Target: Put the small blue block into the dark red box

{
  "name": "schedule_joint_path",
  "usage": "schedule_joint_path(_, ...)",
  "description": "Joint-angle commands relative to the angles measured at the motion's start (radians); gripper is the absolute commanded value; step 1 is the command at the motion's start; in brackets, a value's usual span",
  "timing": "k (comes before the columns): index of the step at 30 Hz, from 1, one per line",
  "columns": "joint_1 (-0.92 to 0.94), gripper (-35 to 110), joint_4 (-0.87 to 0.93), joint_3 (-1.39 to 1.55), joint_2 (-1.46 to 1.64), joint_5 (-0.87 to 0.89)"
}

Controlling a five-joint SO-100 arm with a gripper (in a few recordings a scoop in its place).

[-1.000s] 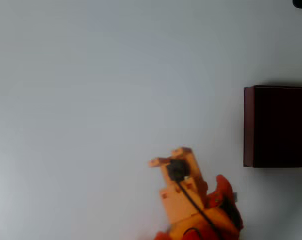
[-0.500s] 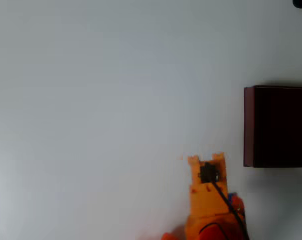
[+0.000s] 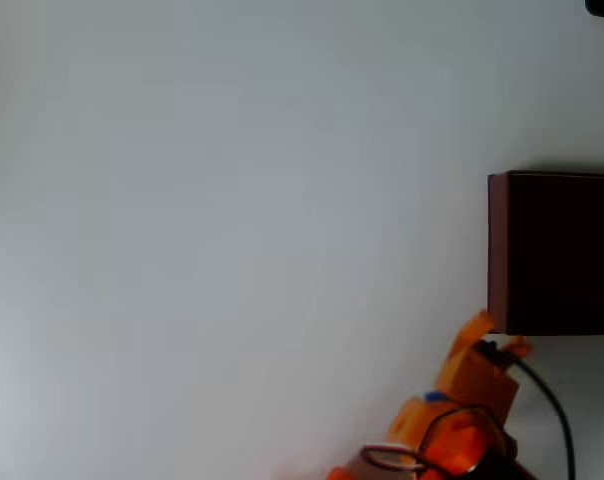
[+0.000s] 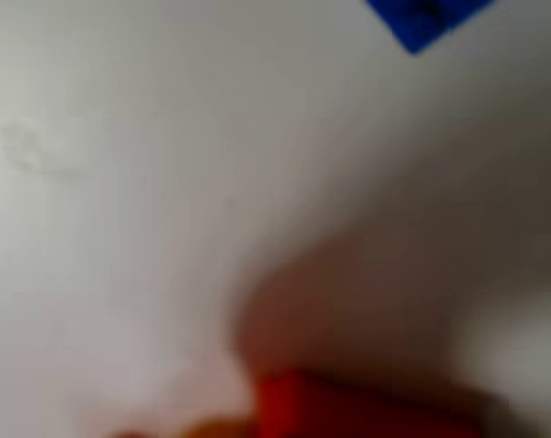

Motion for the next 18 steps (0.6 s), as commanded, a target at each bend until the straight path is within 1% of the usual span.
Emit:
schedule_joint_path(1,0.026,23,0.020,-0.121,-0.029,0.143)
schedule_joint_path(5,0.060,25,0.006,-0.202,-0.107,0.295)
schedule_joint_path(9,0.049,25,-0.069,-0.213,-0.181,0.453)
schedule_joint_path(14,0.054,21,-0.249,-0.092,-0.221,0.595)
schedule_joint_path(16,0.069,21,-0.262,-0.046,-0.218,0.655)
schedule_joint_path(18,0.103,21,-0.298,0.008,-0.183,0.678)
